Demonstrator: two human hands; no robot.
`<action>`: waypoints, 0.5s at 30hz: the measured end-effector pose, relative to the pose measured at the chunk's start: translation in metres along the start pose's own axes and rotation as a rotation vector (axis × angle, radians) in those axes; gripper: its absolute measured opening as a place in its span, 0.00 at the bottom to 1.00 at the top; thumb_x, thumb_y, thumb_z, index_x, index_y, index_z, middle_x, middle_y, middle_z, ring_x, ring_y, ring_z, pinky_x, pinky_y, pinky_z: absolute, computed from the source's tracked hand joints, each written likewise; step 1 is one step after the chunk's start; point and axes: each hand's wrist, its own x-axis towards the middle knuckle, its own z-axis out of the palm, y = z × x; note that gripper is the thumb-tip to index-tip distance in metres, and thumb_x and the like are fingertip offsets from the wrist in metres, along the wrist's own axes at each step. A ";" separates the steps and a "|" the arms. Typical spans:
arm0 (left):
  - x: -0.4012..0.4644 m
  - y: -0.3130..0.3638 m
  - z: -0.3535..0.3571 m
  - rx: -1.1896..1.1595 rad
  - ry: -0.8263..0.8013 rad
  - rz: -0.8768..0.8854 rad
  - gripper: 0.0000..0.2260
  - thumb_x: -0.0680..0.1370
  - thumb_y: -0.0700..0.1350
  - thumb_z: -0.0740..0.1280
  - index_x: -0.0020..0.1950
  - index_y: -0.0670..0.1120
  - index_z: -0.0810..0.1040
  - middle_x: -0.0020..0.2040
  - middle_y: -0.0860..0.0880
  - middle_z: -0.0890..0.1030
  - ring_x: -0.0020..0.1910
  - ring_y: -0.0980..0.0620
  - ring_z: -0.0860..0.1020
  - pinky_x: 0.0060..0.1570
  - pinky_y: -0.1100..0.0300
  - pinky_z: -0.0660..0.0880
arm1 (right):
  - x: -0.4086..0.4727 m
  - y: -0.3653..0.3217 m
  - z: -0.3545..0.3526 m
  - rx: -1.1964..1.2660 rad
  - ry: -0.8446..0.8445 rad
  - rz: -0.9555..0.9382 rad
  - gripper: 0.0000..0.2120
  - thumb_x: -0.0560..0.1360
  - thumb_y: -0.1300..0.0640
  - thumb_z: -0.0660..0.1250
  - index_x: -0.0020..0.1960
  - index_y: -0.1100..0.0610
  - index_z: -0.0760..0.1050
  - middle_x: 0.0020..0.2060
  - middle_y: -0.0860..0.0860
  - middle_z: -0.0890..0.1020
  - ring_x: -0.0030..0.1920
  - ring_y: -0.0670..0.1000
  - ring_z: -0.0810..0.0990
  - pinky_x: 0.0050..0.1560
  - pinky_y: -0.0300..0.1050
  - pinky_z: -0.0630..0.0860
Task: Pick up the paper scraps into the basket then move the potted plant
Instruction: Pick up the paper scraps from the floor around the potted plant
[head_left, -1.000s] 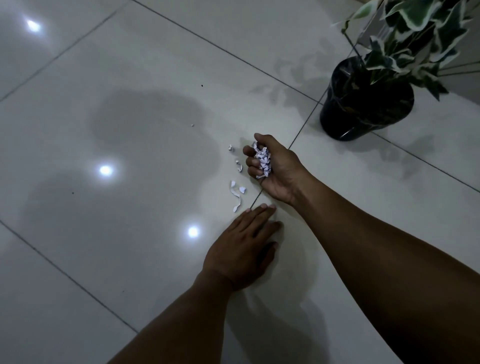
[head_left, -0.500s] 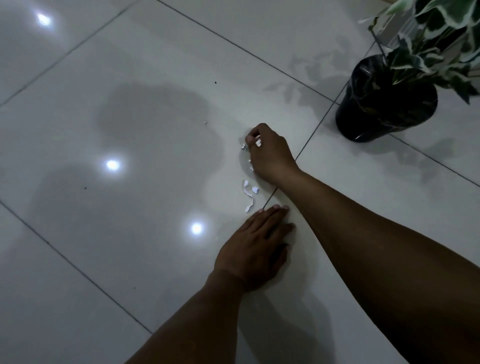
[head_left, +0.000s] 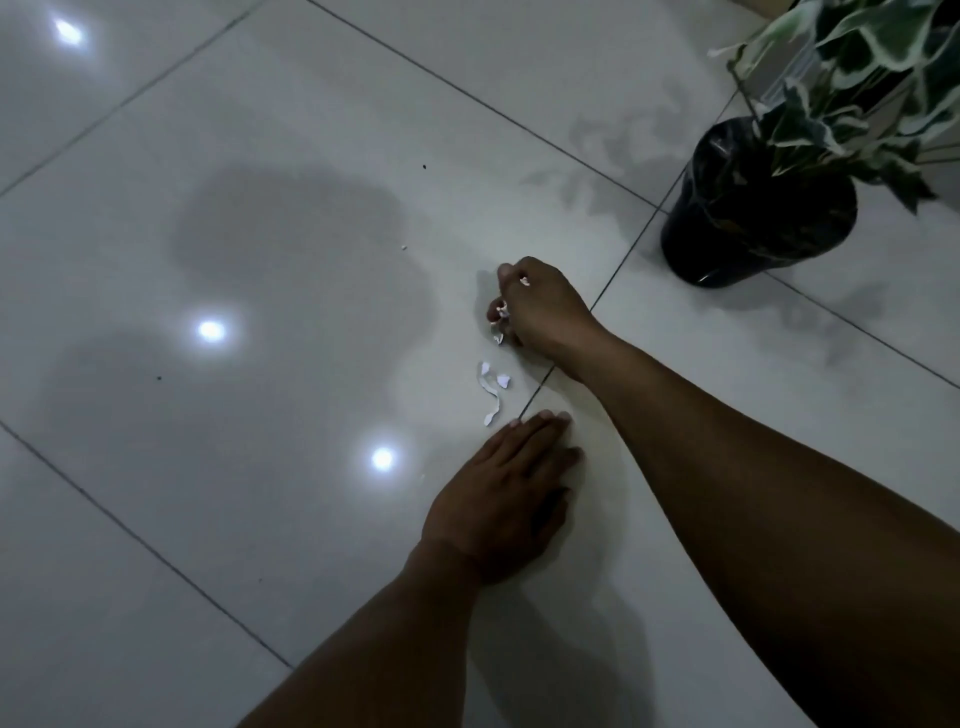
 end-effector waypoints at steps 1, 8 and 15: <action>0.000 0.000 0.000 -0.004 -0.002 0.001 0.22 0.83 0.56 0.57 0.76 0.52 0.69 0.80 0.50 0.62 0.80 0.52 0.56 0.76 0.58 0.44 | -0.003 0.001 -0.006 0.136 -0.006 0.038 0.11 0.83 0.54 0.57 0.44 0.55 0.71 0.38 0.51 0.81 0.28 0.48 0.74 0.33 0.40 0.69; 0.002 0.000 0.000 -0.025 -0.023 -0.010 0.21 0.83 0.55 0.57 0.76 0.52 0.69 0.80 0.50 0.61 0.80 0.51 0.57 0.77 0.58 0.48 | -0.008 0.018 -0.018 0.198 0.004 0.053 0.16 0.82 0.52 0.60 0.42 0.54 0.82 0.26 0.44 0.73 0.26 0.47 0.68 0.31 0.41 0.66; 0.002 0.002 -0.002 0.002 -0.025 -0.025 0.22 0.82 0.56 0.58 0.75 0.52 0.70 0.78 0.49 0.65 0.78 0.51 0.61 0.74 0.57 0.46 | -0.018 0.029 -0.014 -0.284 0.066 -0.148 0.09 0.73 0.48 0.73 0.49 0.52 0.87 0.47 0.44 0.87 0.49 0.38 0.80 0.49 0.32 0.70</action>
